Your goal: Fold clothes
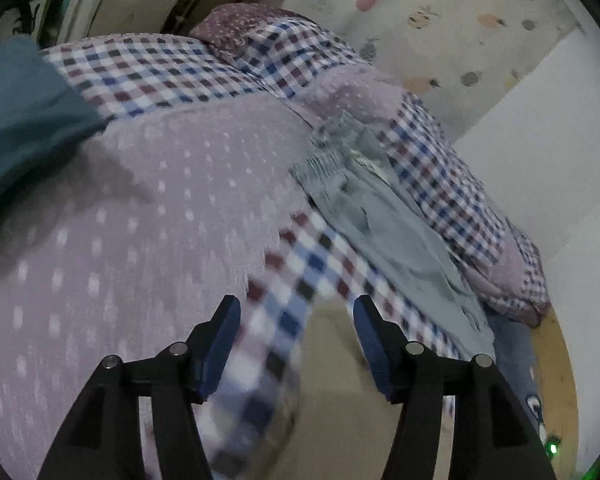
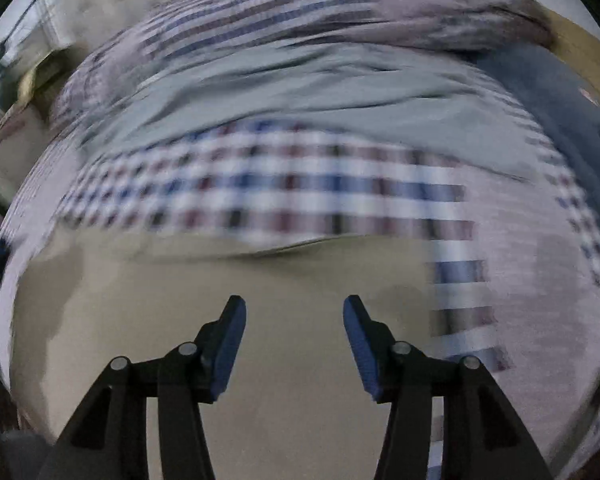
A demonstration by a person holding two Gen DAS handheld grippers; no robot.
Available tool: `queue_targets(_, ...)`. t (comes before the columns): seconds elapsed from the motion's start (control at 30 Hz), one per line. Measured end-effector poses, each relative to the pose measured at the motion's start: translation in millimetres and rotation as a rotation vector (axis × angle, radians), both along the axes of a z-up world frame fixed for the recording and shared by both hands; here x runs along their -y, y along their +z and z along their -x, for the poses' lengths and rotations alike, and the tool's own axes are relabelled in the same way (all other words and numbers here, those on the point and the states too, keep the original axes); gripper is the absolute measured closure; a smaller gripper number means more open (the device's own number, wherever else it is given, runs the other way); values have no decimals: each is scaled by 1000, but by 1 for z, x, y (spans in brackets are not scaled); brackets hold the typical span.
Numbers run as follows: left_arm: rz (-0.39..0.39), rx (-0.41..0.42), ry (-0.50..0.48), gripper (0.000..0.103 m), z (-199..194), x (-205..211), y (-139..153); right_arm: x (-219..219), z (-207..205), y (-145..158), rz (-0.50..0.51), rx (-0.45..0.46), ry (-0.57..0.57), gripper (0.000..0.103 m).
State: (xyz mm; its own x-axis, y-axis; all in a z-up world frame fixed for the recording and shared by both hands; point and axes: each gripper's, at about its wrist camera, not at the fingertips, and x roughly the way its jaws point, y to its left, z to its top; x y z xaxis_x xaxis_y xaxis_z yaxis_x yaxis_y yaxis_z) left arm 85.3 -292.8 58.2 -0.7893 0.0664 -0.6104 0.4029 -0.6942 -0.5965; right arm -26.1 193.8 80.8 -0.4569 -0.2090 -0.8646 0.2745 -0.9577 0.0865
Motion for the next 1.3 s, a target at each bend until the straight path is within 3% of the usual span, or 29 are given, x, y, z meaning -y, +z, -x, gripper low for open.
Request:
queue_targets(0.2, 91, -59, -207, 41, -30, -86, -3, 83, -8, -28, -5, -4, 132, 50)
queue_targets(0.33, 138, -72, -332, 50, -21, -117, -10, 109, 5, -47, -33, 20, 136, 51)
queue_targets(0.43, 207, 0, -356, 64, -6, -125, -24, 118, 19, -53, -50, 6, 125, 51)
queue_targets(0.5, 234, 36, -343, 67, 0, -123, -32, 127, 34, -53, -66, -13, 121, 50)
queue_targets(0.7, 230, 58, -344, 71, 2, -114, -41, 144, 95, -42, -133, -68, 43, 52)
queue_targets(0.8, 226, 51, -346, 71, 2, -109, -43, 140, 105, -20, -74, -99, -19, 51)
queue_targets(1.07, 190, 34, -381, 69, -9, -106, -43, 67, 13, 27, 98, -163, -39, 39)
queue_targets(1.3, 124, -15, -389, 50, -31, -104, -39, -64, -112, 29, 228, -168, -190, 24)
